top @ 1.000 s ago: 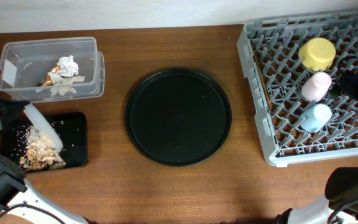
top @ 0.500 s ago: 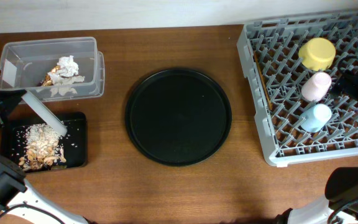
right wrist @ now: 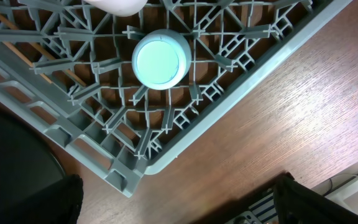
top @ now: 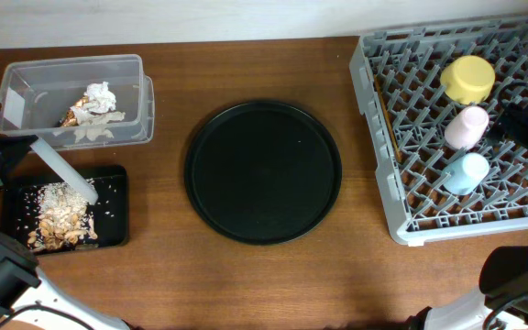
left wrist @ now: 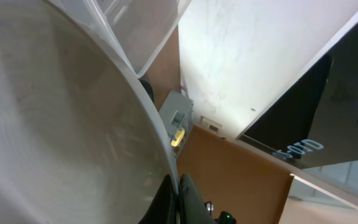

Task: Sort waste into correct bins and load items into the dishwasher rack
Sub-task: 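Tilt the plate with the left gripper to dump scraps onto the tray, then carry the emptied plate right and set it on the round black tray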

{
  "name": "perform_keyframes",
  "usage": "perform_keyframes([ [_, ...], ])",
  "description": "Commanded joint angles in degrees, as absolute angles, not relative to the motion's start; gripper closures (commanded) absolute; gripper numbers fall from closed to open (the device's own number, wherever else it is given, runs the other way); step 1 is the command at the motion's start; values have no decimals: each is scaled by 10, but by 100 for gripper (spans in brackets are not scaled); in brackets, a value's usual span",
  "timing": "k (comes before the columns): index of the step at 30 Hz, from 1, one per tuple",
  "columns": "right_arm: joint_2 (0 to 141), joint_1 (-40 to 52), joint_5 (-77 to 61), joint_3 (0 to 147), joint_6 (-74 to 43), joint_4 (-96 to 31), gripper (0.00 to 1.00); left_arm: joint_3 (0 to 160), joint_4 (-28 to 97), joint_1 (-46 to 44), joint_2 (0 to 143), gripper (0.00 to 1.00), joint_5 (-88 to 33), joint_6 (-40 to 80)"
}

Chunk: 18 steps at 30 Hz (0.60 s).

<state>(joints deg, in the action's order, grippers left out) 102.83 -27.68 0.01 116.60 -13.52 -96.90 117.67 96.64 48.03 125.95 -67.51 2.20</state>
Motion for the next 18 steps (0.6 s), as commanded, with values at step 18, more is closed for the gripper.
perform_keyframes([
  [18,1026,-278,7,1164,-140,-969,2,1140,967,348,1129,99,-632,20],
])
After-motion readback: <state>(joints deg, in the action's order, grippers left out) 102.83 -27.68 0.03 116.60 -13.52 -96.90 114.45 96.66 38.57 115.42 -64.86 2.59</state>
